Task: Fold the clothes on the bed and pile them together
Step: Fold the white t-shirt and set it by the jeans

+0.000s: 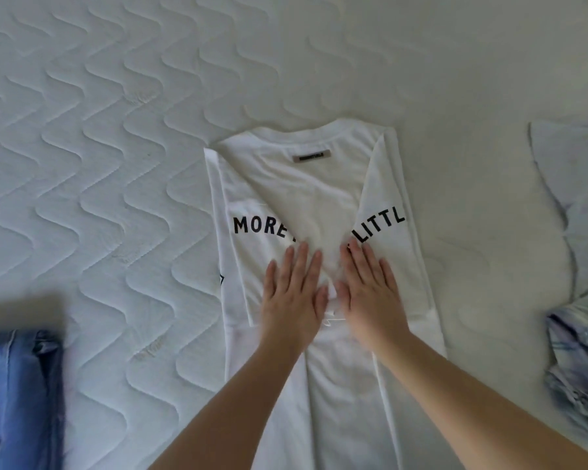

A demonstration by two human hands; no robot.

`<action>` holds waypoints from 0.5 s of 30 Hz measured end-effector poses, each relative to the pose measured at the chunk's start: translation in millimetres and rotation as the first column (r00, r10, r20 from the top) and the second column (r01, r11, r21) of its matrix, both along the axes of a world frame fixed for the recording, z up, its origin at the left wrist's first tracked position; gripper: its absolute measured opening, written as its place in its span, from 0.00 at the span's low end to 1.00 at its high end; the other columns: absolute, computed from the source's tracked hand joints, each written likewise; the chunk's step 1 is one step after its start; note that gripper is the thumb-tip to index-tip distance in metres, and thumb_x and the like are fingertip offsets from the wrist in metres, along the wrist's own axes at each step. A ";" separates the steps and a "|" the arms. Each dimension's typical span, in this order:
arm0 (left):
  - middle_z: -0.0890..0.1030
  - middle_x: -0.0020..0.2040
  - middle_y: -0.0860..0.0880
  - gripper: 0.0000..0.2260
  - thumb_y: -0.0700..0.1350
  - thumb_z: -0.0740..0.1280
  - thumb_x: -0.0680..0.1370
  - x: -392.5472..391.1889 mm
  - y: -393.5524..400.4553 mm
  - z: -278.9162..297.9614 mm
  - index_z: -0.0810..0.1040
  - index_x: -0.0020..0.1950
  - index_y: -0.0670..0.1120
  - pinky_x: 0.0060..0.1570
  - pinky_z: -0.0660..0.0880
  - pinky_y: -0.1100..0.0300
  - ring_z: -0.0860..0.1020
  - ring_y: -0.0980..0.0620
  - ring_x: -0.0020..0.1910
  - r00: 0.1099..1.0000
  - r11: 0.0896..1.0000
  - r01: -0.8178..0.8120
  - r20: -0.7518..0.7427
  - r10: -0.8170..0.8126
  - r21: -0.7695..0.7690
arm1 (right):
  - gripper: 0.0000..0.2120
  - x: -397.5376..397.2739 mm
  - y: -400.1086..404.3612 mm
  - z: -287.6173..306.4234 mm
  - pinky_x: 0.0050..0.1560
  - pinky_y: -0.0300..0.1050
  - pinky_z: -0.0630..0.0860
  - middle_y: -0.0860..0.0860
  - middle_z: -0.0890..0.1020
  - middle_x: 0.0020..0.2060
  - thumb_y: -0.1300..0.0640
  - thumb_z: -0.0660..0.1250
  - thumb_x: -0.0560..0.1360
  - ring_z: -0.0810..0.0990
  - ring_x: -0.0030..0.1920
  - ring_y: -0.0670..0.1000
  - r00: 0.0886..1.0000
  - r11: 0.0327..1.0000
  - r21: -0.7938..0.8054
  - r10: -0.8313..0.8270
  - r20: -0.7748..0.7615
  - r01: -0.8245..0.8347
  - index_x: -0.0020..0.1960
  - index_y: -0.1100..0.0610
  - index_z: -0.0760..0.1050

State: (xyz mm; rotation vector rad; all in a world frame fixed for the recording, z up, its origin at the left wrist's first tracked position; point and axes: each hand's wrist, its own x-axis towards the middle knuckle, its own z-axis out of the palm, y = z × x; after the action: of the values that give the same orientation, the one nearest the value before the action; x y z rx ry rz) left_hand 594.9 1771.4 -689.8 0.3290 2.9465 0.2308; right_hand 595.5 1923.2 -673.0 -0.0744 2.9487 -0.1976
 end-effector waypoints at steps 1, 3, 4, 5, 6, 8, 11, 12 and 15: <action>0.50 0.81 0.47 0.26 0.56 0.45 0.83 0.8 -1.4 1.8 0.52 0.81 0.50 0.76 0.54 0.44 0.49 0.47 0.79 1.000 1.000 0.008 -0.004 -0.008 -0.007 | 0.27 4.3 0.9 2.9 0.76 0.51 0.51 0.51 0.57 0.78 0.48 0.47 0.82 0.55 0.77 0.51 0.999 1.000 -0.017 -0.019 -0.028 0.018 0.78 0.56 0.55; 0.50 0.81 0.47 0.25 0.56 0.46 0.84 6.9 -2.9 6.2 0.51 0.81 0.50 0.76 0.54 0.44 0.49 0.47 0.80 0.998 0.998 0.054 -0.038 -0.054 -0.010 | 0.25 22.0 2.7 6.7 0.75 0.53 0.56 0.51 0.58 0.77 0.50 0.49 0.82 0.56 0.77 0.52 0.998 0.999 -0.043 0.000 -0.068 -0.003 0.78 0.56 0.58; 0.51 0.81 0.47 0.25 0.56 0.46 0.84 13.4 -3.6 8.5 0.52 0.81 0.50 0.76 0.54 0.45 0.50 0.47 0.80 0.995 0.997 0.080 -0.060 -0.080 -0.005 | 0.25 35.1 4.4 7.3 0.75 0.54 0.57 0.51 0.58 0.77 0.50 0.49 0.82 0.56 0.77 0.52 0.997 0.999 -0.047 0.025 -0.070 -0.028 0.78 0.55 0.58; 0.52 0.81 0.47 0.25 0.55 0.47 0.84 22.8 -4.9 9.1 0.53 0.81 0.50 0.76 0.54 0.45 0.50 0.48 0.80 0.990 0.994 0.111 -0.086 -0.110 0.001 | 0.25 48.6 6.7 7.5 0.75 0.54 0.57 0.51 0.57 0.78 0.50 0.49 0.83 0.56 0.77 0.52 0.997 0.997 -0.047 0.050 -0.066 -0.053 0.78 0.55 0.58; 0.53 0.81 0.47 0.25 0.55 0.47 0.84 35.2 -6.0 8.7 0.54 0.80 0.49 0.76 0.54 0.45 0.51 0.48 0.80 0.984 0.990 0.139 -0.112 -0.138 0.004 | 0.25 62.3 9.6 7.7 0.75 0.53 0.56 0.51 0.56 0.78 0.49 0.49 0.83 0.55 0.78 0.52 0.996 0.997 -0.049 0.064 -0.061 -0.067 0.78 0.54 0.57; 0.53 0.81 0.47 0.25 0.54 0.50 0.84 62.1 -7.2 5.3 0.55 0.80 0.49 0.76 0.55 0.45 0.52 0.47 0.80 0.975 0.984 0.176 -0.136 -0.173 0.008 | 0.26 88.3 15.5 5.9 0.76 0.52 0.53 0.50 0.55 0.78 0.49 0.50 0.82 0.54 0.78 0.51 0.998 0.998 -0.054 0.029 -0.057 -0.032 0.79 0.54 0.55; 0.54 0.81 0.45 0.25 0.51 0.54 0.84 113.8 -9.3 2.9 0.55 0.80 0.48 0.74 0.60 0.44 0.53 0.46 0.79 0.966 0.971 0.238 -0.105 -0.234 0.025 | 0.27 130.6 27.1 8.6 0.75 0.54 0.55 0.51 0.57 0.78 0.49 0.51 0.81 0.57 0.77 0.52 0.998 0.996 -0.063 -0.062 0.012 0.063 0.78 0.55 0.56; 0.54 0.81 0.45 0.25 0.50 0.54 0.84 130.4 -8.9 3.2 0.55 0.80 0.47 0.73 0.61 0.43 0.54 0.46 0.79 0.961 0.965 0.261 -0.094 -0.259 0.012 | 0.27 143.0 30.8 11.1 0.75 0.55 0.57 0.51 0.58 0.77 0.49 0.51 0.81 0.58 0.77 0.53 0.999 0.997 -0.064 -0.044 0.032 0.046 0.78 0.56 0.56; 0.53 0.81 0.46 0.25 0.51 0.52 0.85 181.5 -10.7 4.9 0.54 0.80 0.46 0.75 0.58 0.44 0.53 0.46 0.79 0.954 0.953 0.300 -0.013 -0.300 0.032 | 0.28 183.2 37.3 12.5 0.75 0.55 0.57 0.54 0.59 0.77 0.47 0.51 0.81 0.58 0.77 0.54 0.990 0.995 -0.073 0.082 0.118 -0.074 0.78 0.57 0.57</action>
State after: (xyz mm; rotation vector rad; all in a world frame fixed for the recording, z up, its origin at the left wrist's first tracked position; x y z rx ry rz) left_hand 776.4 1760.7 -684.9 0.7746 2.8507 0.2370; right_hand 778.6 1960.5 -660.5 -0.1808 2.8118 -0.2818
